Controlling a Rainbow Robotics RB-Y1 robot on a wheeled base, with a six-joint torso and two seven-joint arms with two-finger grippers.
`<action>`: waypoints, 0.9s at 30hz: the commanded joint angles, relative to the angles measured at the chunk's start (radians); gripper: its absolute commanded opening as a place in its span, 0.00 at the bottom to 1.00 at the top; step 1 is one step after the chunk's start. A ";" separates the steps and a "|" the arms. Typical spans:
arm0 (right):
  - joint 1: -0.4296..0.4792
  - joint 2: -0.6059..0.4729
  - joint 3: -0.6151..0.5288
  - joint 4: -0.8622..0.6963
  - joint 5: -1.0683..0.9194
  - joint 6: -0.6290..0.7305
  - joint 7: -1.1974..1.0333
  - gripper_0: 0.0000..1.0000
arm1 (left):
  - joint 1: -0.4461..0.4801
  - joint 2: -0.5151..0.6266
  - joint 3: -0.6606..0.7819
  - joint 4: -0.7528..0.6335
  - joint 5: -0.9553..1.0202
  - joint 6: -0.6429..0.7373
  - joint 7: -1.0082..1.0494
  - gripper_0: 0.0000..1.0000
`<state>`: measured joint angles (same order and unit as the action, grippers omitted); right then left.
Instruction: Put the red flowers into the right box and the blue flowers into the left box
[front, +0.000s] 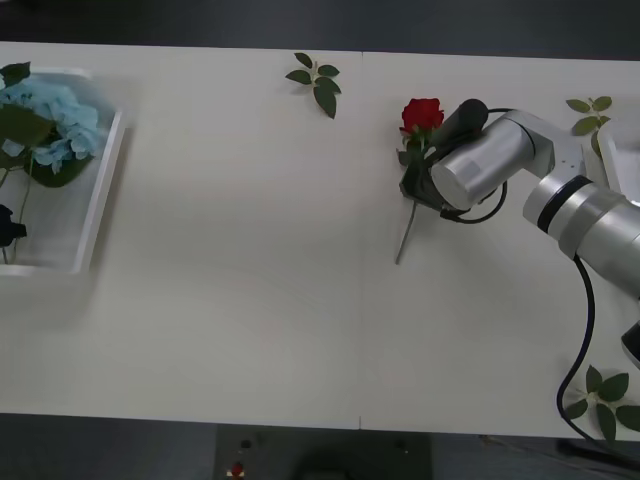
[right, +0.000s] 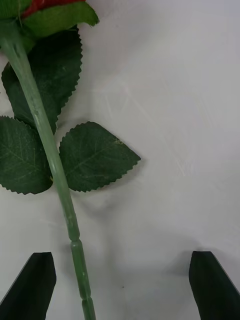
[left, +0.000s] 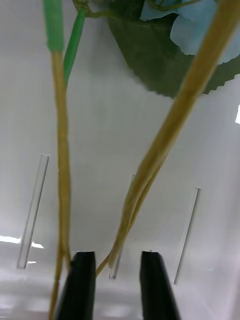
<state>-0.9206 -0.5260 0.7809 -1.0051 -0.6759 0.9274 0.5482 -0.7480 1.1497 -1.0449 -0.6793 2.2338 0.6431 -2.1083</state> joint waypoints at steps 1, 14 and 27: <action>-0.020 0.018 -0.022 -0.004 -0.011 -0.024 -0.005 0.36 | -0.004 0.028 -0.001 0.006 0.001 -0.005 -0.007 0.78; -0.020 0.017 -0.012 0.005 -0.022 -0.024 0.012 0.00 | -0.087 0.173 -0.001 0.007 0.006 0.319 -0.079 0.78; -0.023 -0.069 -0.043 -0.073 -0.106 0.030 0.042 0.00 | -0.140 0.211 0.261 0.129 0.098 0.612 -0.342 0.78</action>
<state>-0.9206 -0.5374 0.7838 -1.0096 -0.7579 0.9209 0.5485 -0.8767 1.3285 -0.8708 -0.5551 2.3057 1.2435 -2.3635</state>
